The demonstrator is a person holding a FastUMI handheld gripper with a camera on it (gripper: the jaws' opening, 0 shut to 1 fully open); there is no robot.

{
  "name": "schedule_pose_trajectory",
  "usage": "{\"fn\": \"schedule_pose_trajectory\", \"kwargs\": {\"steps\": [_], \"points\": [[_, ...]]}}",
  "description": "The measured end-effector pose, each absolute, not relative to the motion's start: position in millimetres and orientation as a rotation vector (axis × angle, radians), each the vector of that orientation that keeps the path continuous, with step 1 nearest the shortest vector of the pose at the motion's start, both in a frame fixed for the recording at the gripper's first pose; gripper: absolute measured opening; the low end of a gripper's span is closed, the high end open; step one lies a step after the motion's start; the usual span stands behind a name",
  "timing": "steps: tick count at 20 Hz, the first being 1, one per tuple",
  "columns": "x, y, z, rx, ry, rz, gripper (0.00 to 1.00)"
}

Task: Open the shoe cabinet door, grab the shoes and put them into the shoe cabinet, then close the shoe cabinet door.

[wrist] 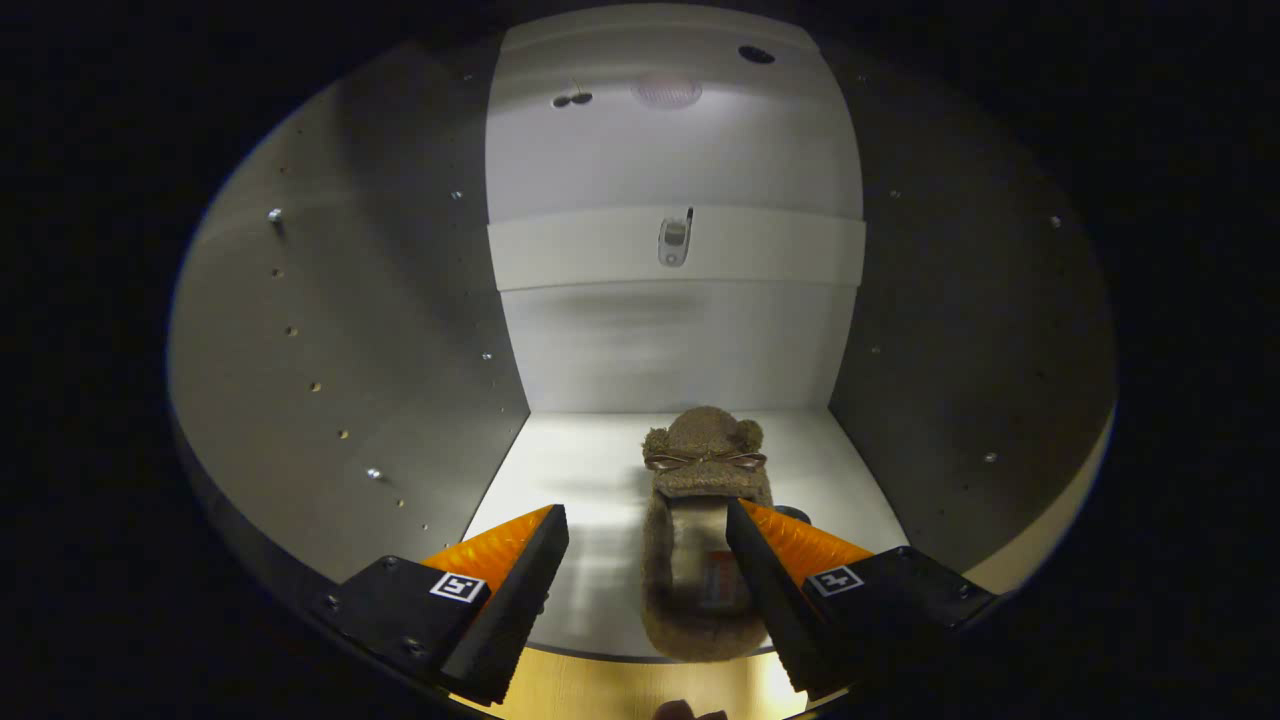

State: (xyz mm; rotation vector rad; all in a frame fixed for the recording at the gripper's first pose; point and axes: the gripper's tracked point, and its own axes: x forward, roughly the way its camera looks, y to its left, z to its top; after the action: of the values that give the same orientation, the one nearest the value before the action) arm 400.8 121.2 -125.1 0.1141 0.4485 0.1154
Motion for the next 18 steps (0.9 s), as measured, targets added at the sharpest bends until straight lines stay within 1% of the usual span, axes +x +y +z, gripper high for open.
{"fn": "schedule_pose_trajectory", "kwargs": {"steps": [4, 6, 9, 13, 18], "points": [[347, 118, -77, 0.15, 0.326, 0.123, 1.0], [308, 117, -50, 0.152, 0.246, 0.139, 0.98], [251, 105, -9, 0.113, 0.099, 0.121, 0.98], [171, 87, 28, 0.084, -0.04, 0.106, 0.98], [70, 77, 45, 0.064, -0.086, 0.15, 0.98]]}}
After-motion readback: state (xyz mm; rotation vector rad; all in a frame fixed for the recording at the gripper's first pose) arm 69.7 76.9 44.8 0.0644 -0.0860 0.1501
